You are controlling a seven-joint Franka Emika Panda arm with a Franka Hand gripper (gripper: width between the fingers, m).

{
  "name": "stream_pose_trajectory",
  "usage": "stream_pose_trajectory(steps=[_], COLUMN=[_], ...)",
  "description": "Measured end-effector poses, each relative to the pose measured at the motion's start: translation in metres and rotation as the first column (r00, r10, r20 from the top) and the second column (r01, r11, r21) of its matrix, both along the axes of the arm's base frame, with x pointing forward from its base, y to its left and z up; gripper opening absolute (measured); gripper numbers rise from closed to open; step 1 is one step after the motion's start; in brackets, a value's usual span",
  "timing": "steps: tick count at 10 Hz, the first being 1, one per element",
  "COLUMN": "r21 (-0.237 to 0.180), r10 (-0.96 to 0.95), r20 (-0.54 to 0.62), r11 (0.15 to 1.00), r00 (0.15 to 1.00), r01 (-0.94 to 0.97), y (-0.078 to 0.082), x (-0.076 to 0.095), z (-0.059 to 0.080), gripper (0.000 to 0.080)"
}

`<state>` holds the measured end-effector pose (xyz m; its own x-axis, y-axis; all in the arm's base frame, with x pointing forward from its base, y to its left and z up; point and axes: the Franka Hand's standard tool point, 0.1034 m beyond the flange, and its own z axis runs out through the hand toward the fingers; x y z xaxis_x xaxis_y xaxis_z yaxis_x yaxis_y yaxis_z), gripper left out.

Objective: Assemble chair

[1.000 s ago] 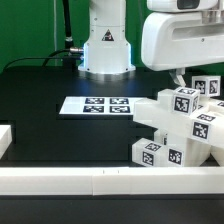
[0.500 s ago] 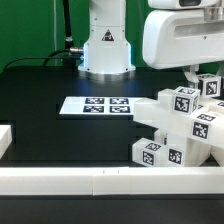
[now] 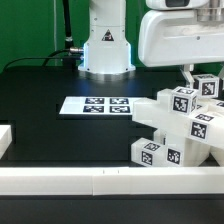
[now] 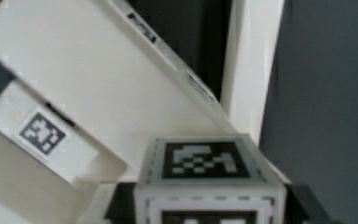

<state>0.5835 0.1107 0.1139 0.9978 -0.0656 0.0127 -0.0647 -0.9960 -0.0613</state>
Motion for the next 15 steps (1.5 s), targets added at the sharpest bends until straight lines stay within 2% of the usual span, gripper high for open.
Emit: stream_pose_trajectory(steps=[4,6,7,11,13,14,15], r21=[0.006,0.008,0.012,0.019,0.018,0.018,0.02], r10=[-0.249,-0.396,-0.474,-0.783,-0.79,-0.787,-0.772], r20=[-0.015,-0.027,-0.037,-0.092,-0.093,-0.093,-0.09], r11=[0.968,0.918,0.88,0.616,0.607,0.611,0.63], r00=[0.968,0.918,0.88,0.615,0.606,0.609,0.629], r01=[0.249,0.396,0.475,0.788,0.794,0.792,0.776], y=[0.0007,0.0015,0.0015,0.0012,0.0019,0.0019,0.0029], x=[0.0001,-0.0001,-0.0004,-0.0006,-0.0006,-0.0008,-0.0011], z=[0.0,-0.0001,-0.0003,-0.0008,-0.0008,-0.001,-0.0009], gripper=[0.0266,0.0268,0.0268,0.0268,0.0268,0.0382,0.0382])
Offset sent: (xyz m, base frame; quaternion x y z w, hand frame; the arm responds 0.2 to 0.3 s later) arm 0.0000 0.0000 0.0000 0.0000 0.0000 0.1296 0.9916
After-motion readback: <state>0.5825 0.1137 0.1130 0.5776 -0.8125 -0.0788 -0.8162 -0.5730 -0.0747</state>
